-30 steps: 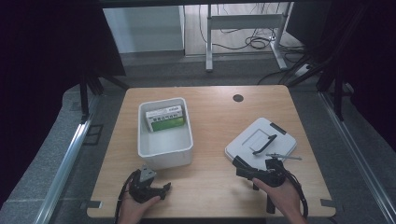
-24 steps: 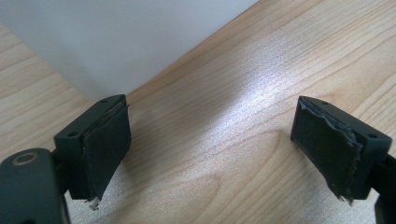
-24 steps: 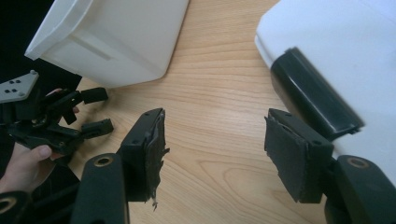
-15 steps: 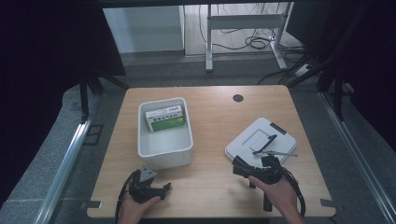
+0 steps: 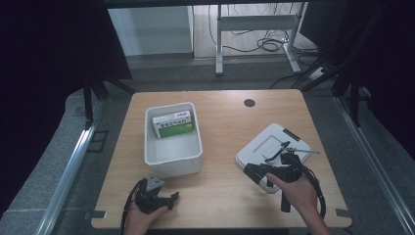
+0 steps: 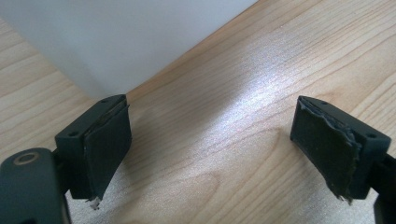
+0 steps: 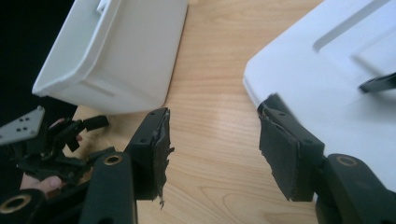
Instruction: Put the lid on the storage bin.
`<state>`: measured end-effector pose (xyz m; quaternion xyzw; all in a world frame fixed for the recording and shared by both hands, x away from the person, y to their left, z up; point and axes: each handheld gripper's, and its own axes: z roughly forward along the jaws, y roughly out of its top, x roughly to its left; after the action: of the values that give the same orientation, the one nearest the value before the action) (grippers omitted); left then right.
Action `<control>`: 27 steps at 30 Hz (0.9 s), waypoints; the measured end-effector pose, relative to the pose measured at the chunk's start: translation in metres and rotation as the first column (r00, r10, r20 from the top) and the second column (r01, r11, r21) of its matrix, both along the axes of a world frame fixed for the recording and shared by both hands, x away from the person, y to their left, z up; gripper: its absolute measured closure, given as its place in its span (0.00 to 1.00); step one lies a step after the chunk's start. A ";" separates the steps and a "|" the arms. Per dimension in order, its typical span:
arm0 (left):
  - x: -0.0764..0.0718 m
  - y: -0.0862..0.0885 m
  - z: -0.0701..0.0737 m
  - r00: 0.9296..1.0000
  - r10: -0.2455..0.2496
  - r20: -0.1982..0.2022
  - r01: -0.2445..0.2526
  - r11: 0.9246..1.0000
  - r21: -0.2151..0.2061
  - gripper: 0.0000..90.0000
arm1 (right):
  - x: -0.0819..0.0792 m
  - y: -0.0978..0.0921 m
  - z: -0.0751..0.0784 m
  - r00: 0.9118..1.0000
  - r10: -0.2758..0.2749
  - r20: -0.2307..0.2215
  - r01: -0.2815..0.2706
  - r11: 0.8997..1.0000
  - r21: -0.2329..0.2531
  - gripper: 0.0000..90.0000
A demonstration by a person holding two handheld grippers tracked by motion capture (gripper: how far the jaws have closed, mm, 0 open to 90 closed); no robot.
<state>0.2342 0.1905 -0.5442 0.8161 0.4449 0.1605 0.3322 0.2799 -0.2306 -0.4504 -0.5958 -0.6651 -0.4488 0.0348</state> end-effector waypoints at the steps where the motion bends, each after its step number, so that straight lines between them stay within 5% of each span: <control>1: 0.000 0.000 0.000 1.000 0.001 0.000 -0.001 1.000 0.000 0.14 | 0.001 -0.001 0.003 1.000 -0.006 0.000 0.006 1.000 -0.003 0.48; 15: -0.002 0.000 0.000 1.000 0.004 0.001 -0.004 1.000 -0.002 0.14 | 0.017 -0.019 0.031 0.997 -0.070 -0.037 0.069 0.997 -0.026 0.48; 27: -0.003 0.000 0.000 1.000 0.003 -0.001 -0.003 1.000 -0.001 0.14 | 0.036 -0.040 0.039 0.981 -0.165 -0.099 0.160 0.985 -0.056 0.49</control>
<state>0.2315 0.1909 -0.5442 0.8153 0.4462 0.1605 0.3323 0.3157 -0.2702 -0.4116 -0.6714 -0.6219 -0.4027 0.0183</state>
